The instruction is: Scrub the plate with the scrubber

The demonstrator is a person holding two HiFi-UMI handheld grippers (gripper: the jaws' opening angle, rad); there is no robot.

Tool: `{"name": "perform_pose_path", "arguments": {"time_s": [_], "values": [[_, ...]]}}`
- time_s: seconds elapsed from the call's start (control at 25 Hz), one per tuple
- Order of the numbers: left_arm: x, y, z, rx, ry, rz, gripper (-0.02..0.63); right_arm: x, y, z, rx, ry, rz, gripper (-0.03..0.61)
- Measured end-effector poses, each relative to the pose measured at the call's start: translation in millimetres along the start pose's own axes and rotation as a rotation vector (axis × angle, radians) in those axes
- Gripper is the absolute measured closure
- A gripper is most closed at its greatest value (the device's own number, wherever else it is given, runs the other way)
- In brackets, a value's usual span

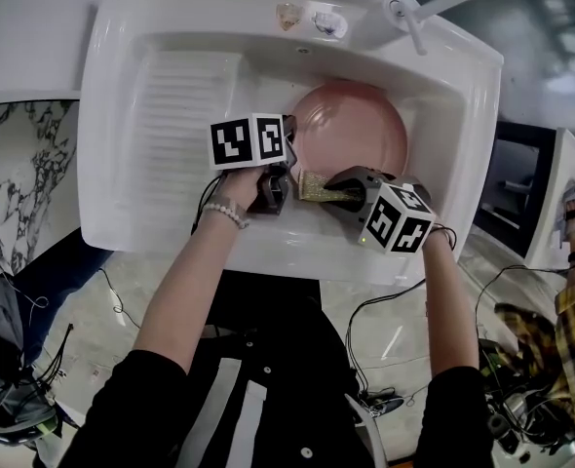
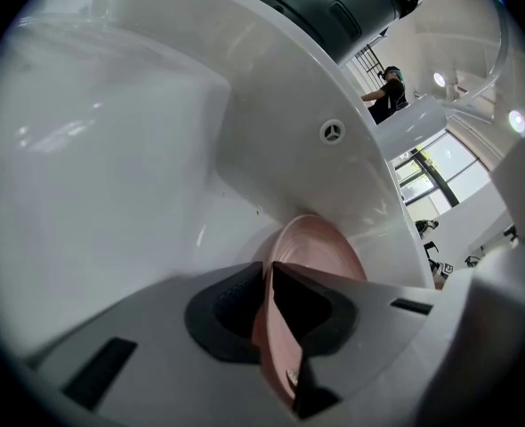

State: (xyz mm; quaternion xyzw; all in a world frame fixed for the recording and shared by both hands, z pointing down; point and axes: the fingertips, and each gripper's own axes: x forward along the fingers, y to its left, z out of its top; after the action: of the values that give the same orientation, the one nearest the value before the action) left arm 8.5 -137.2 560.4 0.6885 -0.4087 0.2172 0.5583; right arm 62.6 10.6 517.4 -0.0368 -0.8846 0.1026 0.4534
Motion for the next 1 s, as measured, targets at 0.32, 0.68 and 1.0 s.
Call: {"name": "perform_pose_path", "arguments": {"time_s": [0.32,0.68,1.0], "values": [[0,-1,-1,0.013,0.010,-0.005,0.578,-41,-66,-2,0.177,-0.149,-0.340,0.500],[1,-2,0,0.016,0.016,-0.002,0.580,-73,-152,-34,0.320,-0.090,-0.777,0.502],[2,-2,0,0.042,0.014,0.007,0.583,-39,-158,-52,0.192,0.117,-0.833,0.503]]}}
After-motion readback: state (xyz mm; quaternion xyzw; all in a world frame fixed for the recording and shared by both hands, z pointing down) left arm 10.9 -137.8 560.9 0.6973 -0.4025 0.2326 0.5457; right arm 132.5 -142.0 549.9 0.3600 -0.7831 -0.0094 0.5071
